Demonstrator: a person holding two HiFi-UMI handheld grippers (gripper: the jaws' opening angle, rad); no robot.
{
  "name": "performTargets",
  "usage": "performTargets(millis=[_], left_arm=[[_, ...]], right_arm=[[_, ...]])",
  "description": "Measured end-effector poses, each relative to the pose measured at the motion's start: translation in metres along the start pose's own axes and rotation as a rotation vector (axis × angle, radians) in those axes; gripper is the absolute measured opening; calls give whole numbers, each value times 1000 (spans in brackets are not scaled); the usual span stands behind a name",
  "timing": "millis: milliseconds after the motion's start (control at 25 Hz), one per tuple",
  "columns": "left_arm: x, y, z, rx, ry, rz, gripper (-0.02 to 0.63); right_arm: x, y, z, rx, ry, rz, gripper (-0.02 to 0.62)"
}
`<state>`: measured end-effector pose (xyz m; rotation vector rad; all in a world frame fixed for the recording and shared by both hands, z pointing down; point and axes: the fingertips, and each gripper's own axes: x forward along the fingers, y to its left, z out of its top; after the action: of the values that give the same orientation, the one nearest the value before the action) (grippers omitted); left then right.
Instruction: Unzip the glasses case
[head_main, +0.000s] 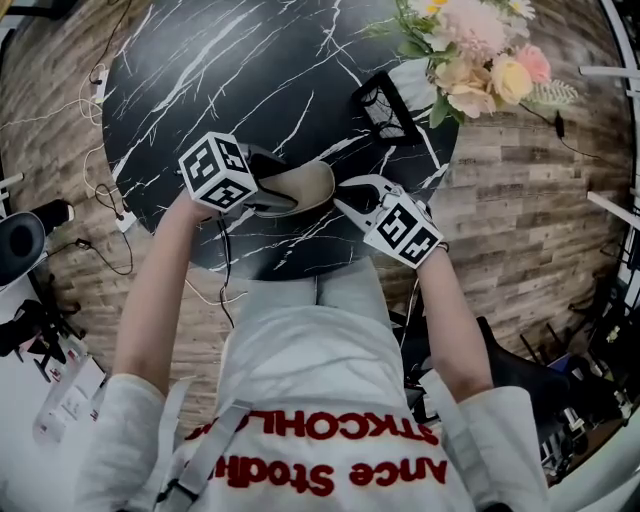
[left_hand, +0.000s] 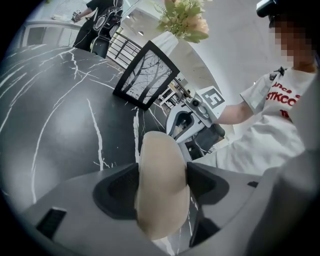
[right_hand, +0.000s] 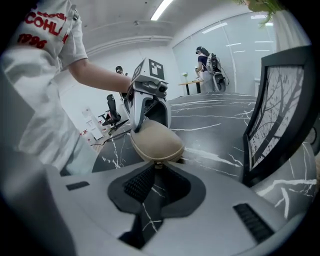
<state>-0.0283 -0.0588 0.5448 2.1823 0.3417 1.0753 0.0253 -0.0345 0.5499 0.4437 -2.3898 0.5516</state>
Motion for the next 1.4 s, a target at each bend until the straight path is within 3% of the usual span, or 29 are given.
performTargets(millis=[480, 720, 800, 1000, 1120, 1400], left_arm=[[2, 1, -2, -10, -27, -13, 308], [0, 3, 0, -56, -64, -22, 308], [0, 4, 0, -63, -73, -17, 308], [-2, 6, 2, -87, -97, -36, 309], [-3, 7, 3, -115, -115, -50, 310], [-5, 10, 5, -156, -150, -59, 310]], right_arm=[[-1, 6, -4, 31, -32, -66, 35], [22, 55, -3, -79, -2, 39, 15], [29, 59, -1, -34, -25, -25, 15], [6, 13, -6, 143, -81, -268, 18], [-4, 0, -1, 190, -113, -297, 18], [-2, 1, 8, 189, -134, -305, 23]])
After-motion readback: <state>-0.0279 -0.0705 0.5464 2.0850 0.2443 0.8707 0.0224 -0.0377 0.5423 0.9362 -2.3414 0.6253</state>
